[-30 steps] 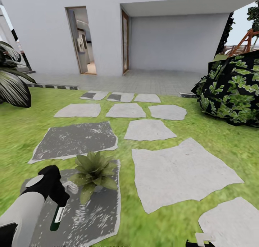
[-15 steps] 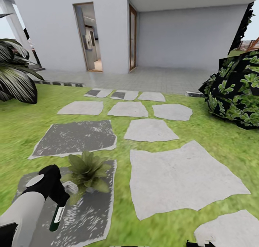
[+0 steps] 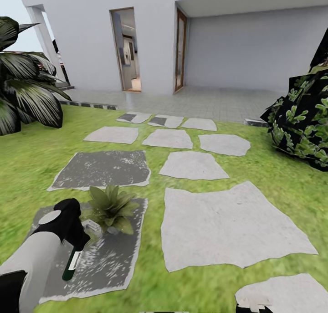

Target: Pick up the pesticide atomizer in the garden and spray insectifuge to fully cover both potted plants in the garden.

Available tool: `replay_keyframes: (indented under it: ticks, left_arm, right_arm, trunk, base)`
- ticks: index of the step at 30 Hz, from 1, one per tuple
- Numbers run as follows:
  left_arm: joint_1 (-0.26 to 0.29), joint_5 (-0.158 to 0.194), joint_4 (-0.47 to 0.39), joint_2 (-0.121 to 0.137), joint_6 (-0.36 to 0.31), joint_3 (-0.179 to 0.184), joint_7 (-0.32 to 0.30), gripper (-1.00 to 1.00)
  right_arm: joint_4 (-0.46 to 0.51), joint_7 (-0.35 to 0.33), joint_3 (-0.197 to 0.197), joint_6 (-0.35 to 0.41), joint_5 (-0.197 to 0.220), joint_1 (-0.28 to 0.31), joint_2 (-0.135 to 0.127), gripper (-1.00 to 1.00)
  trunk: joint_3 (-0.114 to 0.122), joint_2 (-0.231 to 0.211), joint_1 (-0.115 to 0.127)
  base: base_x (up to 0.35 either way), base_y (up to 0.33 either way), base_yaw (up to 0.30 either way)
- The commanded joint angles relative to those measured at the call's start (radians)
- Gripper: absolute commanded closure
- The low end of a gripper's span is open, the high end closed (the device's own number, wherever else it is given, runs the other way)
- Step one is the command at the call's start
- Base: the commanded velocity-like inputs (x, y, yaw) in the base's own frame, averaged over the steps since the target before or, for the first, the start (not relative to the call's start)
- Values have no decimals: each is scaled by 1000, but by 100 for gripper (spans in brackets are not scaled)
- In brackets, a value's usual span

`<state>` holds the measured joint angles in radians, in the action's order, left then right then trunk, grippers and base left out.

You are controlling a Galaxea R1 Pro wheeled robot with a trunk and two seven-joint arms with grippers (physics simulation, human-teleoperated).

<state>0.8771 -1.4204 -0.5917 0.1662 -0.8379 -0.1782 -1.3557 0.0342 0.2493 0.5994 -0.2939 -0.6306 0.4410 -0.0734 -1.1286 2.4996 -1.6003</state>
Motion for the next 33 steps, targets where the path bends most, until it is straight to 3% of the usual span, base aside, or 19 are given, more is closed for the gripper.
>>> replay_keyframes:
  ticks: [1, 4, 6, 8, 11, 16, 24, 33]
  left_arm:
    - [13, -11, -1, -2, -13, -4, -21, 100]
    - [47, -13, 5, -4, -14, -2, -86, 100]
    - [66, -48, 9, -4, -15, 25, -143, 100]
    - [68, -88, 8, -4, -16, 38, -154, 100]
    - [65, -114, 3, -2, -18, 39, -159, 100]
    - [62, -118, 1, -5, -70, 40, -158, 100]
    - [60, -117, 3, -5, -78, 40, -158, 100]
    - [59, -123, 9, -5, -78, 42, -158, 100]
  right_arm:
    - [-2, 4, 8, -4, -11, 1, -1, -100]
    - [-2, 4, 8, -4, -11, 1, 0, -100]
    - [-2, 5, 8, -4, -11, 1, -1, -100]
    - [-2, 7, 8, -4, -11, 1, -3, -100]
    - [-2, 6, 8, -4, -12, 1, -8, -100]
    - [-3, 2, 8, -2, -13, 1, -11, -100]
    - [-2, 3, 8, -3, -11, 1, -9, -100]
    - [-2, 4, 7, -4, -11, 1, -7, -100]
  trunk:
    - [-1, 0, 0]
    - [-1, 0, 0]
    - [-1, 0, 0]
    - [-1, 0, 0]
    - [-1, 0, 0]
    - [-1, 0, 0]
    - [-1, 0, 0]
    - [-1, 0, 0]
  base:
    - [-42, -28, 276]
    - [-17, -11, 276]
    - [-3, -2, 269]
    - [-1, 0, 145]
    - [28, 0, 37]
    - [285, 0, 3]
    - [337, -12, 13]
    - [197, -225, 259]
